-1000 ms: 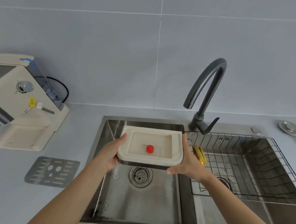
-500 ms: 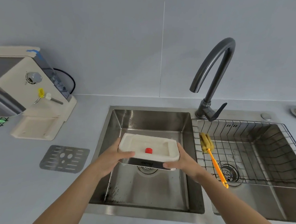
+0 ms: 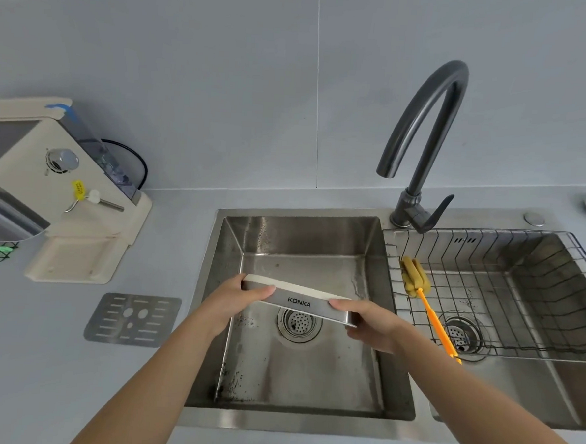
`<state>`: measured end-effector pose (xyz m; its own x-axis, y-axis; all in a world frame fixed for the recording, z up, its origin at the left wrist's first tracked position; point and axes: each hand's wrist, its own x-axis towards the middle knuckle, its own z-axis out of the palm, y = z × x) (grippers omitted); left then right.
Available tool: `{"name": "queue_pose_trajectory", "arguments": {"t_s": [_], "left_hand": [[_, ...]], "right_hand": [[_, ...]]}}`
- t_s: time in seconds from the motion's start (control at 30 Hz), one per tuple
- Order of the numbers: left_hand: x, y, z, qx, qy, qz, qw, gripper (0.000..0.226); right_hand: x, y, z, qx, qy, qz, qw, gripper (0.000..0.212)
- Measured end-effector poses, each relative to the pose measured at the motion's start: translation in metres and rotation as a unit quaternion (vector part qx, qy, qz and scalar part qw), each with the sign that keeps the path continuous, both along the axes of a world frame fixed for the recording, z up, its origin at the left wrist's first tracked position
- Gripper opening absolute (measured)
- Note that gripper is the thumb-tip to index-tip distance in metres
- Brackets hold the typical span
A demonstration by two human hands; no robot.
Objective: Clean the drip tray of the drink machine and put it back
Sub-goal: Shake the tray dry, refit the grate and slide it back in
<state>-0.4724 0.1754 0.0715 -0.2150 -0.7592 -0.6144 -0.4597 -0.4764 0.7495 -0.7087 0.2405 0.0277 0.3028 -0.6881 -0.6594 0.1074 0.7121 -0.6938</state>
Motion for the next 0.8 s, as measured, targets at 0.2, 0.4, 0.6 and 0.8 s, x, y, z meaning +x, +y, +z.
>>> {"name": "queue_pose_trajectory", "arguments": {"t_s": [0.2, 0.4, 0.6, 0.8], "left_hand": [[-0.008, -0.015, -0.008, 0.040, -0.071, -0.023, 0.996, 0.073], [-0.014, -0.022, -0.031, 0.070, -0.085, -0.010, 0.994, 0.113], [-0.030, -0.038, 0.023, -0.016, -0.093, -0.044, 0.995, 0.109], [-0.034, -0.026, 0.009, -0.004, -0.113, -0.056, 0.992, 0.075]], "right_hand": [[-0.002, -0.006, -0.009, 0.078, -0.024, -0.072, 0.994, 0.032], [-0.003, -0.009, -0.004, 0.129, -0.002, -0.099, 0.987, 0.033], [-0.012, -0.036, 0.032, 0.002, 0.091, -0.130, 0.987, 0.062], [-0.005, -0.027, 0.021, 0.039, 0.137, -0.135, 0.981, 0.050]]}}
